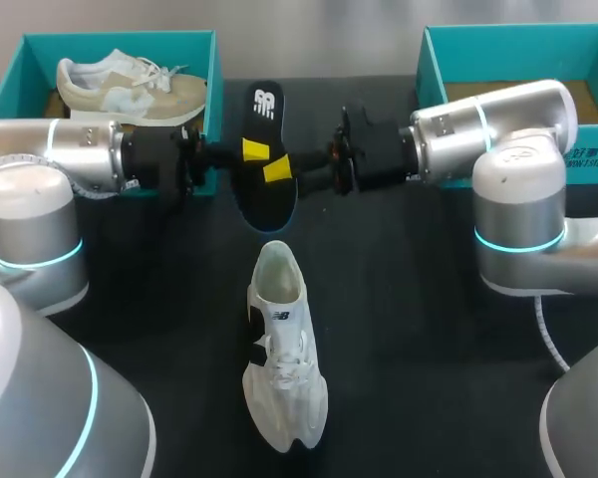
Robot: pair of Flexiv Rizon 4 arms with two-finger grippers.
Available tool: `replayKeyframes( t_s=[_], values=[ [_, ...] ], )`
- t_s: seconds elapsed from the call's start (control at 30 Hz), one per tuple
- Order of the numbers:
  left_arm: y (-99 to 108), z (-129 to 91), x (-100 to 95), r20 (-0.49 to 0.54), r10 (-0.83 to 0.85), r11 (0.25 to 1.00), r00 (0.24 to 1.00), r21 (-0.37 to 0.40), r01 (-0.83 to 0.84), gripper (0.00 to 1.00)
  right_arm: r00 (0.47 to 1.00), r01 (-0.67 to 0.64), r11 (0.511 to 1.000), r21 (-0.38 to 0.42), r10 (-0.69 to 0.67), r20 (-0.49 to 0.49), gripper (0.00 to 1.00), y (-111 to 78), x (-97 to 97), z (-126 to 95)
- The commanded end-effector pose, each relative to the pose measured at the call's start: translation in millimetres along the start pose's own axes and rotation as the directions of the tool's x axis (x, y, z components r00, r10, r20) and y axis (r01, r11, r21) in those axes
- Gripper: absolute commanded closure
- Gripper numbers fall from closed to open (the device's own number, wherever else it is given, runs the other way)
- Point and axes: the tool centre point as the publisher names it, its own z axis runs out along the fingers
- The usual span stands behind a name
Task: Take the shoe out of the shoebox, open the shoe tongue, remove and reinsert the insole, then place the shoe into the shoebox
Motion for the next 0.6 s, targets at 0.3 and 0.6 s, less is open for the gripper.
replayKeyframes(
  t_s=[0.3,0.6],
  values=[
    [-1.9,3.4,-6.7,0.034,0.021,1.0,0.999,-0.005,-0.021,1.0,1.0,-0.007,1.0,0.006,0.007,-0.018,0.66,6.3,-9.8,4.3],
    [-2.7,2.9,-10.6,0.041,0.022,1.0,0.999,-0.003,-0.022,1.0,1.0,-0.01,1.0,-0.009,0.01,-0.019,0.53,5.8,-12.9,0.6]
  ],
)
